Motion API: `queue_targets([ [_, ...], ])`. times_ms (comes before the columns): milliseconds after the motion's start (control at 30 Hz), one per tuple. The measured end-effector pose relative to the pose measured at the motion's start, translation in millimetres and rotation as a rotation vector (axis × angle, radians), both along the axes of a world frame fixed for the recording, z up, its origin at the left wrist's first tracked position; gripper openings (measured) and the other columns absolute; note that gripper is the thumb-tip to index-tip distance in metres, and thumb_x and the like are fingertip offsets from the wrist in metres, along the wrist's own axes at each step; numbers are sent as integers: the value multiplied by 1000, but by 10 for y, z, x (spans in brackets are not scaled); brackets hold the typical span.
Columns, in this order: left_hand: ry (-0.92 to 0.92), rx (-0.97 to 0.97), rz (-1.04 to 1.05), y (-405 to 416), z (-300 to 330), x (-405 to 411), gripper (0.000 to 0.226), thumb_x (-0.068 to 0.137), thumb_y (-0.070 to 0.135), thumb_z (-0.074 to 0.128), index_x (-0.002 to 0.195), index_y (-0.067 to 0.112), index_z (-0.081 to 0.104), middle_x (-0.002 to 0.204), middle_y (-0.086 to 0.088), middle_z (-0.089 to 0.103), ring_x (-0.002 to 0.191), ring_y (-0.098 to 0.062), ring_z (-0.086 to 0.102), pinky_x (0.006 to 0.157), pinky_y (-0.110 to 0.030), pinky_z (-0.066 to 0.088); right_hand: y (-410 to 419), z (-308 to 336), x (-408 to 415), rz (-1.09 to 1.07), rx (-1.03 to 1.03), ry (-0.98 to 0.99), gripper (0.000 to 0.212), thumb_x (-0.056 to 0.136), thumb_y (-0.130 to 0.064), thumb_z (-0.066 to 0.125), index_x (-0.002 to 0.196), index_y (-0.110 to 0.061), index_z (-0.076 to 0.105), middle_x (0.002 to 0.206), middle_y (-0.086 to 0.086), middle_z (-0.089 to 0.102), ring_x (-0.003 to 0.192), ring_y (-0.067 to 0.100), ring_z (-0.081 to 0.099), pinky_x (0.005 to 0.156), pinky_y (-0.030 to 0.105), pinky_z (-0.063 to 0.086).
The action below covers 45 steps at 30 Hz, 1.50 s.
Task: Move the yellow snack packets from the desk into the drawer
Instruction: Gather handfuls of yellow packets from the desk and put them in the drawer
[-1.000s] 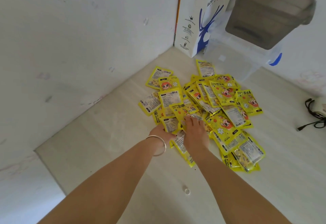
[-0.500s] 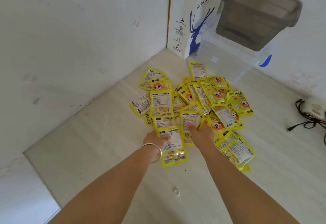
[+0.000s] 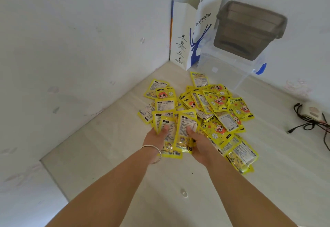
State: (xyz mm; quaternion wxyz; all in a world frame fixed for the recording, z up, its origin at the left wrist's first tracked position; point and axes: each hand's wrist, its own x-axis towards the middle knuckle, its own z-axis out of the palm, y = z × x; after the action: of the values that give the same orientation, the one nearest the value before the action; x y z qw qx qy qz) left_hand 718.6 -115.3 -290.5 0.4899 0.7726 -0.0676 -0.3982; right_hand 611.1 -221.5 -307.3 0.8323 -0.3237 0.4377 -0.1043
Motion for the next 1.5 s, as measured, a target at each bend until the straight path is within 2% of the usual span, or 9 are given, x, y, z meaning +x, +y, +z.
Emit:
queue_targets([
  [100, 49, -33, -104, -4, 76, -74, 50, 87, 45, 59, 123, 11, 54, 119, -7, 65, 100, -27, 64, 86, -39, 52, 72, 79, -106, -127, -67, 43, 24, 93, -20, 57, 114, -9, 61, 101, 7, 71, 95, 22, 67, 96, 46, 49],
  [300, 142, -127, -350, -119, 177, -471, 23, 84, 8, 67, 105, 9, 58, 81, 2, 64, 69, -8, 58, 56, -20, 42, 231, 287, -719, -418, -106, 52, 16, 93, -20, 58, 105, -11, 63, 91, 6, 75, 81, 21, 72, 73, 41, 57],
  [433, 133, -104, -600, -260, 396, -1189, 18, 85, 20, 67, 79, 20, 50, 80, 2, 59, 70, -12, 54, 68, -28, 40, 439, 418, -1575, -703, -134, 13, 15, 94, -20, 55, 105, -13, 62, 97, 7, 72, 88, 23, 69, 76, 41, 55],
  [567, 90, -129, -708, -330, 399, -1625, 20, 84, 21, 68, 98, 16, 56, 100, -3, 66, 91, -22, 59, 82, -31, 43, 612, 521, -2063, -823, -94, 70, 17, 94, -23, 56, 102, -10, 62, 96, 11, 70, 88, 26, 68, 76, 40, 54],
  [767, 160, -165, -1001, -248, 564, -3204, 22, 85, 12, 66, 105, 11, 59, 94, -3, 65, 71, -8, 60, 49, -18, 47, 1128, 648, -3536, -1143, -101, 77, 19, 93, -24, 58, 104, -9, 62, 98, 12, 71, 88, 27, 69, 72, 40, 55],
  [1067, 221, -148, -1234, 208, 518, -5419, 37, 82, 27, 71, 113, 8, 61, 97, -4, 69, 79, -16, 67, 60, -22, 54, 1859, 653, -5474, -1509, -133, 87, 22, 90, -24, 62, 106, -8, 61, 92, 12, 71, 80, 26, 69, 66, 37, 56],
  [1133, 220, -156, -1267, 264, 525, -5775, 32, 85, 23, 68, 112, 8, 60, 95, -4, 67, 74, -13, 64, 49, -17, 51, 1952, 663, -5815, -1552, -131, 109, 25, 90, -24, 63, 108, -8, 61, 90, 12, 71, 79, 27, 69, 68, 38, 56],
  [1300, 175, -160, -1370, 201, 504, -6420, 39, 86, 25, 66, 122, 11, 57, 116, -7, 65, 107, -23, 60, 86, -29, 43, 2046, 620, -6498, -1594, -141, 138, 12, 90, -21, 63, 97, -12, 62, 87, 9, 70, 76, 24, 68, 67, 37, 56],
  [1500, 88, -79, -1453, -224, 193, -7017, 45, 85, 30, 66, 124, 11, 54, 121, -7, 62, 107, -24, 58, 91, -31, 43, 1776, 336, -7081, -1625, -87, 145, 9, 89, -20, 64, 95, -14, 62, 90, 9, 70, 81, 25, 68, 68, 38, 55],
])
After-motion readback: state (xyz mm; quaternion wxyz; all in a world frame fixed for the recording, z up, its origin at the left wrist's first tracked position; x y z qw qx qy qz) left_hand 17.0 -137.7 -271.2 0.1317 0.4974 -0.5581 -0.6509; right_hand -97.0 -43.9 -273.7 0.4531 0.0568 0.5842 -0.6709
